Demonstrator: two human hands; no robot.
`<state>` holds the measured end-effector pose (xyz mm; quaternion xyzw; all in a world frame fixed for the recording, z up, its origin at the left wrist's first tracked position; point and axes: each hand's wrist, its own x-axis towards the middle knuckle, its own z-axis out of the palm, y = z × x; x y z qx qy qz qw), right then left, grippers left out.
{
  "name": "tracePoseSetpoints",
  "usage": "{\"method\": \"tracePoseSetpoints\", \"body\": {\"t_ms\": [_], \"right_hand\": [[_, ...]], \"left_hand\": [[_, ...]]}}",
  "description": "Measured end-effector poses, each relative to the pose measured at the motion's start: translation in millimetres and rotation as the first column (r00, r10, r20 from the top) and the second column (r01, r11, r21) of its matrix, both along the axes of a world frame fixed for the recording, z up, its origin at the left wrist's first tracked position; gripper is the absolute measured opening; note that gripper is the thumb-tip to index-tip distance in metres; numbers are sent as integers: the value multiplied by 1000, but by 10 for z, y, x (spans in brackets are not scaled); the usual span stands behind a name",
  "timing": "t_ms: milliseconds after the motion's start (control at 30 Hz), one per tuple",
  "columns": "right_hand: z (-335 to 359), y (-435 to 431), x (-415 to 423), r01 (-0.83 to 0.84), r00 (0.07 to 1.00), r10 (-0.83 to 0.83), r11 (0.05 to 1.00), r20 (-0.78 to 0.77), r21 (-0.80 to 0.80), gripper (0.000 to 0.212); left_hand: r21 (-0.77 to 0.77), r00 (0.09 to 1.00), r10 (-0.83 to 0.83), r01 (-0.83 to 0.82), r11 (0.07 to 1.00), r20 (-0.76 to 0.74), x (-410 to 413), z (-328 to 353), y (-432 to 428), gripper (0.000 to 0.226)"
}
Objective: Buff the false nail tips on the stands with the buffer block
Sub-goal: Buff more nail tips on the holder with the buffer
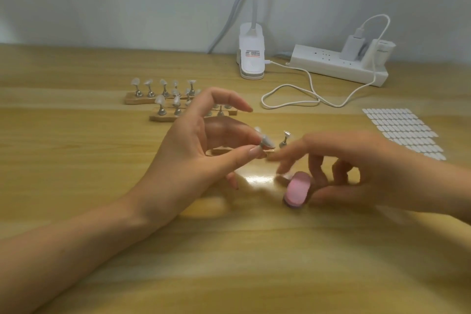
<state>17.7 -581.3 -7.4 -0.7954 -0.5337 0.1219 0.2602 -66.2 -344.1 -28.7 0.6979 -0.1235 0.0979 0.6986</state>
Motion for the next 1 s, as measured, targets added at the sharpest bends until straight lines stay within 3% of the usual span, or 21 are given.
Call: {"method": "tracePoseSetpoints", "body": {"t_ms": [67,233,300,400,500,667,1000], "right_hand": [[16,-20,35,30,999,-30,1000,12,0,61],[-1,-38,91,9,998,-10,1000,56,7,22],[-10,-44,90,10,1000,-10,998,2,56,15],[34,-38,61,62,994,-37,964,-103,260,17],[68,19,-13,103,993,-62,886,-105,452,22],[-49,187,-140,93,991,-127,861,34,500,21],[-46,247,-172,67,992,-117,802,46,593,24]], "left_hand": [[-1,1000,-17,17,1000,-1,-7,2,1,44],[16,1000,-16,16,1000,-8,-8,-9,12,47],[29,1000,-16,16,999,-6,-7,-15,10,49],[20,1000,-23,23,1000,-9,-8,-25,6,50],[18,1000,-27,27,999,-15,-9,-26,0,51],[-60,998,-50,48,997,-48,-2,-13,-9,53],[-132,999,-35,34,991,-9,-13,9,-43,47]]}}
